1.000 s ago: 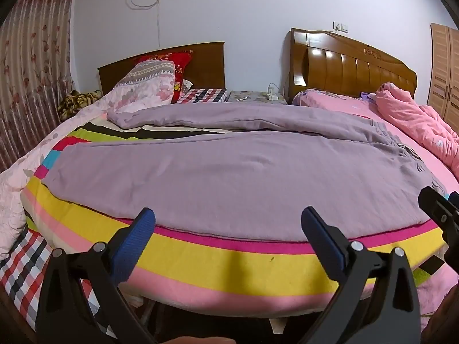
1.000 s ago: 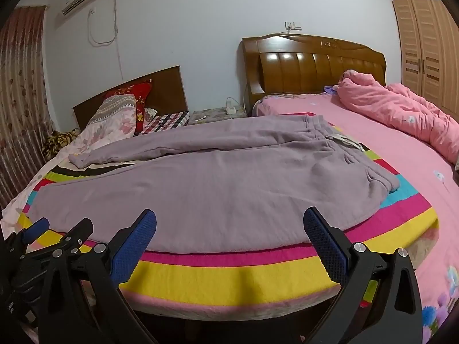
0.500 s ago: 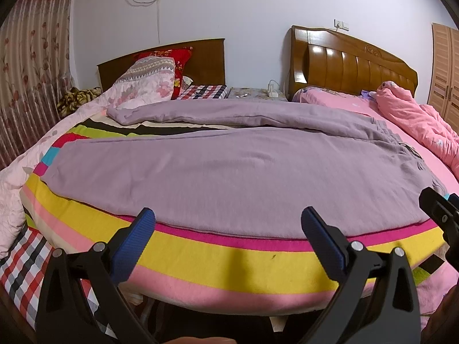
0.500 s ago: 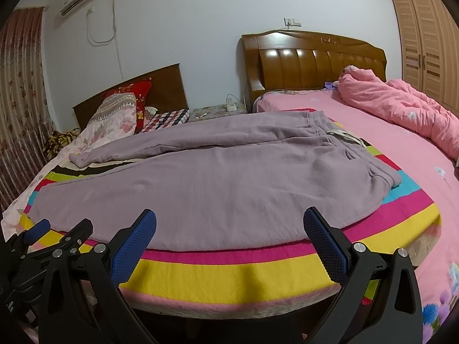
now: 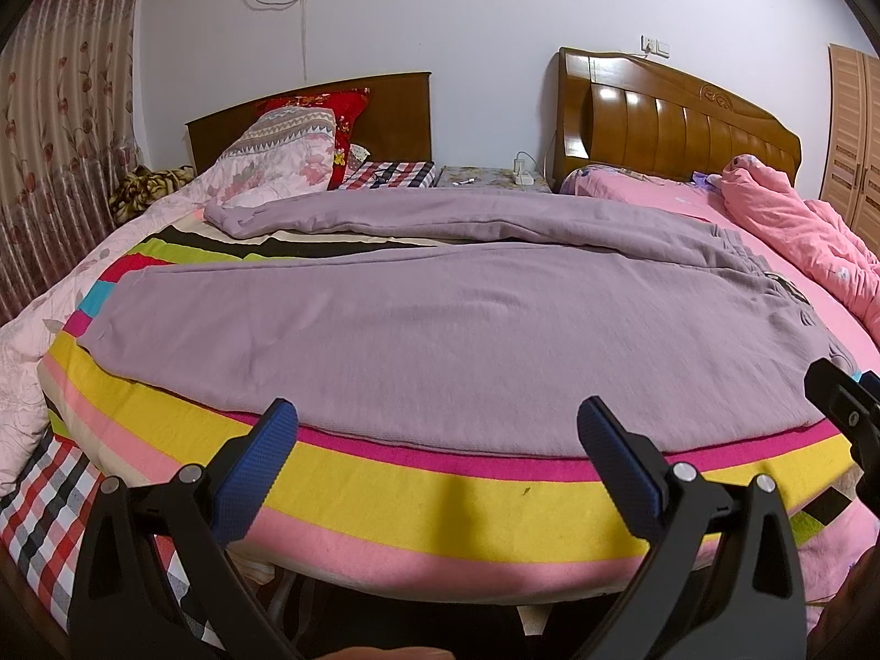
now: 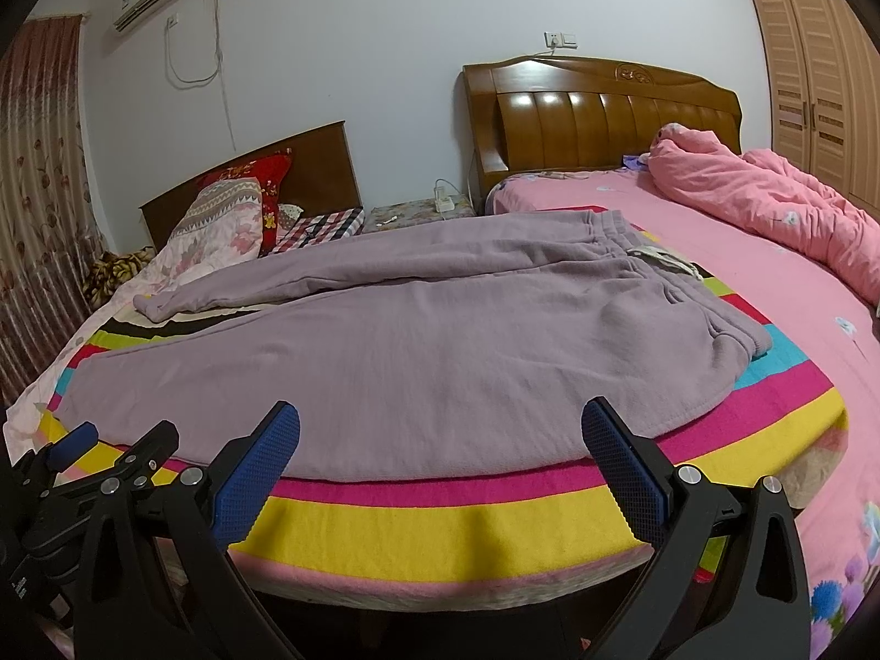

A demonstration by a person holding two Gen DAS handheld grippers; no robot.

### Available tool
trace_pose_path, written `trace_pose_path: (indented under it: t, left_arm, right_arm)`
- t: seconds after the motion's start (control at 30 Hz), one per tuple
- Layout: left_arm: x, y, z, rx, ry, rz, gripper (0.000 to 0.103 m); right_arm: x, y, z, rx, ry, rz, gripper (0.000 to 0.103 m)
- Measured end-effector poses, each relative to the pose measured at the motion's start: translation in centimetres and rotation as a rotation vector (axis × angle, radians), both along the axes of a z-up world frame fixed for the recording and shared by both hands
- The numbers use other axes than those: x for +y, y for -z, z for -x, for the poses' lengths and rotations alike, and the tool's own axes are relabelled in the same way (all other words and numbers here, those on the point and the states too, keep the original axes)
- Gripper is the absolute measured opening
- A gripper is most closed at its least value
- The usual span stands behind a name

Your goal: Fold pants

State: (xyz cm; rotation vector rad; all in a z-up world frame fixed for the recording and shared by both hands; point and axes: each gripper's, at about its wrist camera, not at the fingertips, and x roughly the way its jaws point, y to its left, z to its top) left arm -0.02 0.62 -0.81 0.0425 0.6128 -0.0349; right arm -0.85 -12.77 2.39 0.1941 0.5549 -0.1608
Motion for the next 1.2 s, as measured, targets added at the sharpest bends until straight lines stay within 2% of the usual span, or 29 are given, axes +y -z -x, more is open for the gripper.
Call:
trace_pose_path:
  t: [1.2]
  left_arm:
    - [0.25,-0.01,-0.07,0.026,0.003,0.003,0.102]
  right_arm:
    - [0.26,0.23,-0.09,0.007,-0.003,-0.008,0.099]
